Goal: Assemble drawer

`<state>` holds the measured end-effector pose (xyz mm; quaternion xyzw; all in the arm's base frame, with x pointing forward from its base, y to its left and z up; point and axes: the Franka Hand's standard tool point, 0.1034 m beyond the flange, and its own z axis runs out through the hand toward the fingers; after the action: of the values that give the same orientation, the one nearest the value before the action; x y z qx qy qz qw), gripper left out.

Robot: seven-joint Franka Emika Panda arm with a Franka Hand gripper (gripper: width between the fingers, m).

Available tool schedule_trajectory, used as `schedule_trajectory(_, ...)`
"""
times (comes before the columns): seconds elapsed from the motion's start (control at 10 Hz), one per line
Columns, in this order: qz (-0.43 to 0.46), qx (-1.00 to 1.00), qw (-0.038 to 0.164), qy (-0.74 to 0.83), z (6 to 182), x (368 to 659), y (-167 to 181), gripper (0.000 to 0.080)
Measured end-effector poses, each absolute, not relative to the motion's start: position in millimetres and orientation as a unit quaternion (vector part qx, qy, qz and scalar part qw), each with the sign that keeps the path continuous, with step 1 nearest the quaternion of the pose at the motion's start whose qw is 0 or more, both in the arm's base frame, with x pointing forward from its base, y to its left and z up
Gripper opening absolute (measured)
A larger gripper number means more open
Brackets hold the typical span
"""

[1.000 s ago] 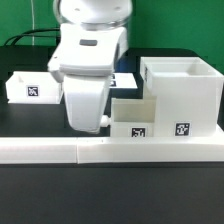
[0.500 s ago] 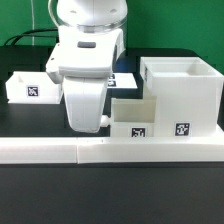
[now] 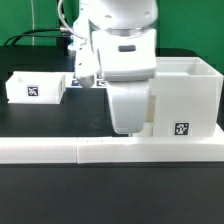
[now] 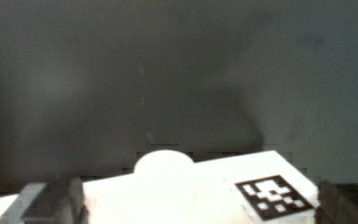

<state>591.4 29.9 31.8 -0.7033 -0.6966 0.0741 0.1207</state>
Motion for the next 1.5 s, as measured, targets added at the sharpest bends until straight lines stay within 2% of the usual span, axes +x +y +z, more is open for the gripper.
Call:
schedule_trajectory(0.2,0.077,-0.711,0.118,-0.689,32.4,591.6,29.3,0.0649)
schedule_trajectory(0.5,0.076,-0.708,0.117,-0.692,32.4,592.1,-4.3,0.0649)
schedule_trajectory(0.7,0.080,-0.718,0.116,-0.681,34.6,586.6,-10.2,0.0649)
schedule_trajectory(1.2,0.097,-0.744,0.120,-0.650,29.5,572.8,28.1,0.0649)
schedule_trajectory(1.5,0.104,-0.754,0.115,-0.638,31.7,577.0,34.1,0.0649)
